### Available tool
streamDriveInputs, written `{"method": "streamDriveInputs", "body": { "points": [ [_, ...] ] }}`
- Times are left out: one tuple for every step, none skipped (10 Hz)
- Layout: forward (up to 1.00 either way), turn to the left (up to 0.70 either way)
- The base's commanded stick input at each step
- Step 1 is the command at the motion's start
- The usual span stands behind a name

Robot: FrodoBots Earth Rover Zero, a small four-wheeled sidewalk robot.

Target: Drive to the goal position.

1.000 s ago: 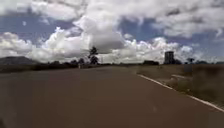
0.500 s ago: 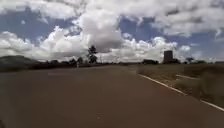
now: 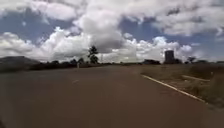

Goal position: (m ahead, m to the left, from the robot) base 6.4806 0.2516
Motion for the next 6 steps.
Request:
{"method": "streamDriveInputs", "body": {
  "points": [
    [1.00, 0.00],
    [1.00, 0.00],
    [1.00, 0.00],
    [1.00, 0.00],
    [1.00, 0.00],
    [1.00, 0.00]
  ]
}}
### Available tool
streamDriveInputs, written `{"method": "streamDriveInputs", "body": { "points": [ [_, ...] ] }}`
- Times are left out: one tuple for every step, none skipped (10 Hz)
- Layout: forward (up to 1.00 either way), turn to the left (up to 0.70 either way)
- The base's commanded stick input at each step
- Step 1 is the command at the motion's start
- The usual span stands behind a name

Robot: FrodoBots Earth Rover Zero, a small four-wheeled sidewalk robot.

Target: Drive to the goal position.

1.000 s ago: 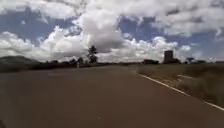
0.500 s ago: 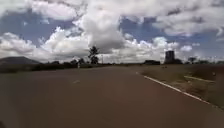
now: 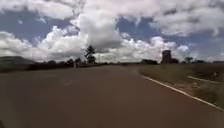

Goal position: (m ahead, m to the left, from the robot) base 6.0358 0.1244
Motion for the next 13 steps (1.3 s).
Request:
{"method": "streamDriveInputs", "body": {
  "points": [
    [1.00, 0.00],
    [1.00, 0.00],
    [1.00, 0.00],
    [1.00, 0.00],
    [1.00, 0.00],
    [1.00, -0.08],
    [1.00, -0.23],
    [1.00, -0.32],
    [1.00, -0.38],
    [1.00, 0.00],
    [1.00, 0.00],
    [1.00, 0.00],
    [1.00, 0.00]
  ]
}}
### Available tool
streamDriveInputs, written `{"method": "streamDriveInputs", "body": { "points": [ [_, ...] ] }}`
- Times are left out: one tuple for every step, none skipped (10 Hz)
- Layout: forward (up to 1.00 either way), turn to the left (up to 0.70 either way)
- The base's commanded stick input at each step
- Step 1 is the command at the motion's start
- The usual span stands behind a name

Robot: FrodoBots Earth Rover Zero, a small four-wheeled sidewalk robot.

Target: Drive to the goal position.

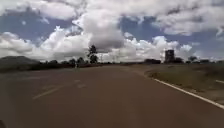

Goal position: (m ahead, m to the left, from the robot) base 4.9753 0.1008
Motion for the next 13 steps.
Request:
{"method": "streamDriveInputs", "body": {
  "points": [
    [1.00, -0.02],
    [1.00, -0.05],
    [1.00, -0.19],
    [1.00, -0.03],
    [1.00, 0.00],
    [1.00, 0.00],
    [1.00, 0.00],
    [1.00, 0.00],
    [1.00, 0.00],
    [1.00, 0.00],
    [1.00, 0.00],
    [1.00, 0.00],
    [1.00, 0.00]
  ]
}}
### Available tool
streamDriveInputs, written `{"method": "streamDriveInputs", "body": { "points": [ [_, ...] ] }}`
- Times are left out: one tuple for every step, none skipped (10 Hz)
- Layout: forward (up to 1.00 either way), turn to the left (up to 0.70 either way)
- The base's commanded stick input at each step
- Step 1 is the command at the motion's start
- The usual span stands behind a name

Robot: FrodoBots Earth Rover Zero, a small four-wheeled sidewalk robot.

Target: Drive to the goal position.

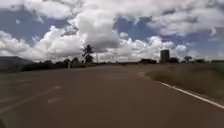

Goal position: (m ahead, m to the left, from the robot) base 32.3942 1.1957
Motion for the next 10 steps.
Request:
{"method": "streamDriveInputs", "body": {
  "points": [
    [1.00, 0.00],
    [1.00, 0.00],
    [1.00, 0.00],
    [1.00, 0.00],
    [1.00, 0.00],
    [1.00, 0.00],
    [1.00, 0.00],
    [1.00, 0.00],
    [1.00, 0.00],
    [1.00, 0.00]
  ]
}}
